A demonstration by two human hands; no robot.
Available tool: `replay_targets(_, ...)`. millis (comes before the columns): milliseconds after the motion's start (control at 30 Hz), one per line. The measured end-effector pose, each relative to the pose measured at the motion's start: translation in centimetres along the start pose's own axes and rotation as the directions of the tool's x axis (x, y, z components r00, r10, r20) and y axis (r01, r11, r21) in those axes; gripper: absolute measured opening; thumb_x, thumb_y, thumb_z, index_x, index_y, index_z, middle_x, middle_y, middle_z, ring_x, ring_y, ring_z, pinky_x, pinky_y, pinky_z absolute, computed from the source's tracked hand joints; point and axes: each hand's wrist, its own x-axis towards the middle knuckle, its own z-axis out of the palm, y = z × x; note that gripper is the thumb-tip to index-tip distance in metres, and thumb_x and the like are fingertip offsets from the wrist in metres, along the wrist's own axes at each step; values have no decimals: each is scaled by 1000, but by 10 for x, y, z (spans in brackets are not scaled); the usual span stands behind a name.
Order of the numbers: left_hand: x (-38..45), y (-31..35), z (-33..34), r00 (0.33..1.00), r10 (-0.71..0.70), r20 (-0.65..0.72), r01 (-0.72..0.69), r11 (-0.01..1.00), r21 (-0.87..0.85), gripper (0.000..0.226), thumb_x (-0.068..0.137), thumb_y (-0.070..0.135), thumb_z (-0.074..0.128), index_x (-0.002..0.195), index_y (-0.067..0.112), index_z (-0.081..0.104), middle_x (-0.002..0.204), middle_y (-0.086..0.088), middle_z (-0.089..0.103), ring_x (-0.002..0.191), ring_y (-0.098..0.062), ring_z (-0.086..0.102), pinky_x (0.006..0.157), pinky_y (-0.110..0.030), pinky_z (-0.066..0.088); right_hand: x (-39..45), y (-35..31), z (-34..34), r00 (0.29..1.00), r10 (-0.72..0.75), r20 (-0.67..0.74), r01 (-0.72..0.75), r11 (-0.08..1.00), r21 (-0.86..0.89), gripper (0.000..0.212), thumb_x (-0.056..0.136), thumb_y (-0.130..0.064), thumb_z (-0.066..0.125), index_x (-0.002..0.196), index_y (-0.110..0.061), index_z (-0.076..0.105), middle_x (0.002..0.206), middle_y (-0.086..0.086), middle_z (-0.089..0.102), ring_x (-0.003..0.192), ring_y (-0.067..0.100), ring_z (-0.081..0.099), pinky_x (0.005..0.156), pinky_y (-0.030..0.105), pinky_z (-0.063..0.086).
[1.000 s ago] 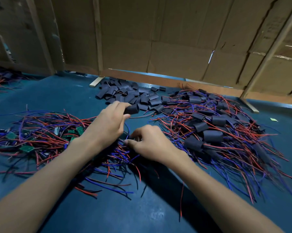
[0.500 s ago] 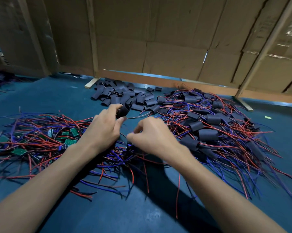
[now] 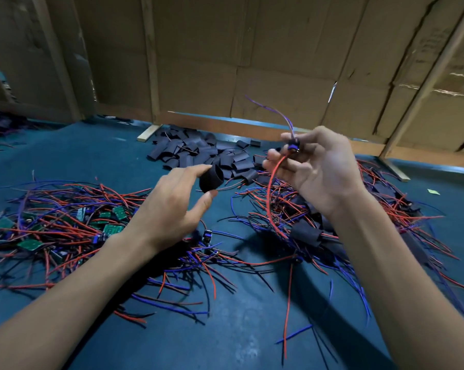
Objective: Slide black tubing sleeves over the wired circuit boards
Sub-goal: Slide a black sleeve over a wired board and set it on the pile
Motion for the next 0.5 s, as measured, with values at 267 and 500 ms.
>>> replay_targets(267,-5,19,-4,986,109,128,-96,989,-109,50,90,42,63,134,18,56,111,5,68,101,-12,62,92,-31,48,-3,1,-1,999,-34,-3,33,922,385,36,97,-31,40,64,-19,42,55,-8,26,37,8,13,38,22,7)
replay_targets(500,-11,35,3,944,196,264,-101,937,-334,47,88,46,65,127,22,57,103,23,69,90,15,58,86,-16,47,-14,-11,1,995,-102,-4,59,542,838,24,83,-12,41,59,-12,39,46,-4,24,28,13,18,28,22,14)
